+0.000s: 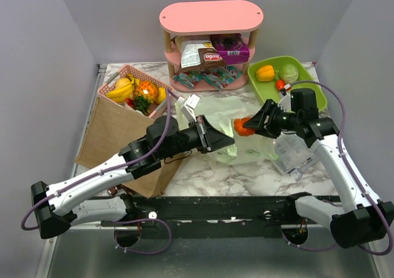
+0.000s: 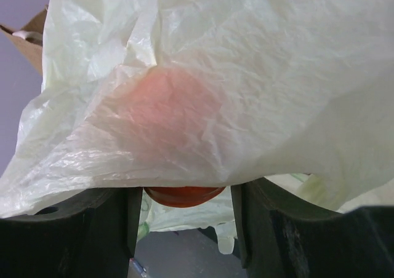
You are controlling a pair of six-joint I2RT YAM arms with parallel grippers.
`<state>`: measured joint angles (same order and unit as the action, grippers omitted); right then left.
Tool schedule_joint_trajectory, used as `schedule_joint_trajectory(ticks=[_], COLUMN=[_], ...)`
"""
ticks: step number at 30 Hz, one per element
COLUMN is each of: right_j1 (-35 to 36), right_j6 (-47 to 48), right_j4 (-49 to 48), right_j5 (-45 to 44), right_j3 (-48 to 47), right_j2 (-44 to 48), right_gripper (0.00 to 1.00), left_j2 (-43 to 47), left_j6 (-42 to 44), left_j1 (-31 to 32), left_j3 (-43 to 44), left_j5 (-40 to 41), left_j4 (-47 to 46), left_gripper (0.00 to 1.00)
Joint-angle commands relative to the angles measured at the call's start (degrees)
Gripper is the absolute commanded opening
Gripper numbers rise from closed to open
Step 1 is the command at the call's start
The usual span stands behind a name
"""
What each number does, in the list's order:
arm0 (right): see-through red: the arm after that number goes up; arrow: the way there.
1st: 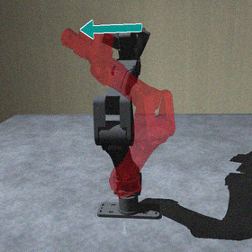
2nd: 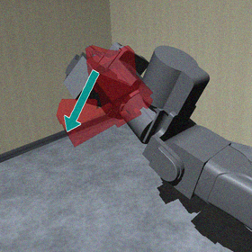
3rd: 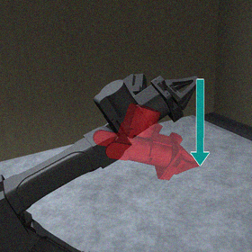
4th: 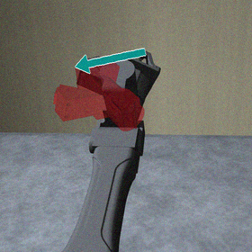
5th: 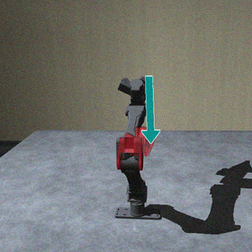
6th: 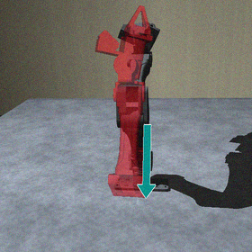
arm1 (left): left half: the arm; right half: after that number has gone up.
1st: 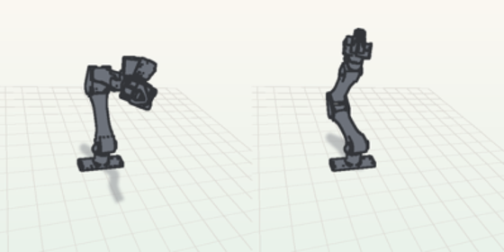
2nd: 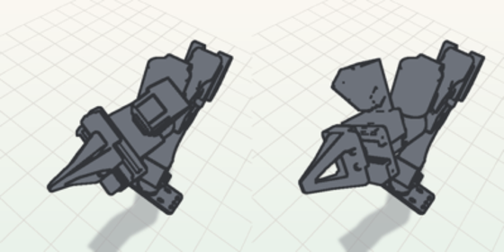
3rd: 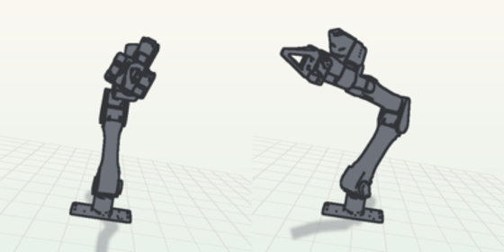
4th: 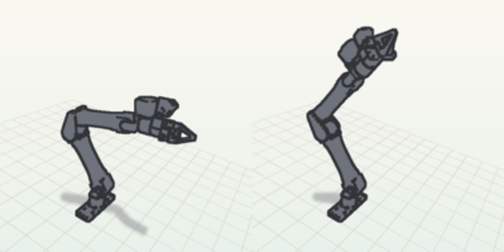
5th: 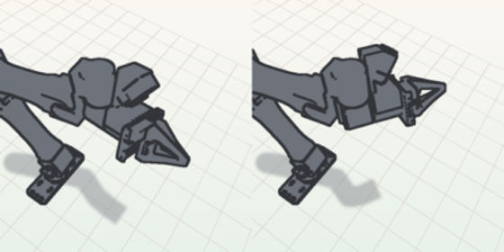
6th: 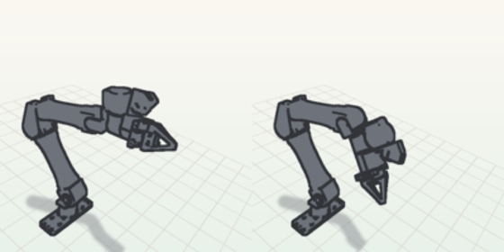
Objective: Place the food into the grocery bag and tie it
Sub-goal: Place the fake vegetable into the grocery bag.
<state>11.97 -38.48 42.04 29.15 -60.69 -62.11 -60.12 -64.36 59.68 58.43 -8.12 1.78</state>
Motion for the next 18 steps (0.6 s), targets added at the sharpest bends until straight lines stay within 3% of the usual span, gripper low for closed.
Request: schedule_joint_trajectory(ticks=[1, 14, 18], right_j1=[1.13, 8.25, 8.29], right_j6=[-1.84, -0.72, -0.82], right_j4=[-6.96, -9.17, -9.39], right_j5=[-1.77, -7.35, -8.05], right_j3=[-0.84, -4.53, -4.49], right_j2=[-2.79, -10.14, -10.4], right_gripper=[0.52, 0.54, 0.61], left_j2=[2.53, 6.22, 6.5], left_j6=[-0.2, -0.37, -0.59], left_j1=[-0.35, -1.82, -2.28], left_j3=[-3.46, -7.7, -8.24], left_j5=[1.25, 2.58, 2.58], left_j4=[-1.44, -3.71, -3.67], left_gripper=[0.0, 0.0, 0.0])
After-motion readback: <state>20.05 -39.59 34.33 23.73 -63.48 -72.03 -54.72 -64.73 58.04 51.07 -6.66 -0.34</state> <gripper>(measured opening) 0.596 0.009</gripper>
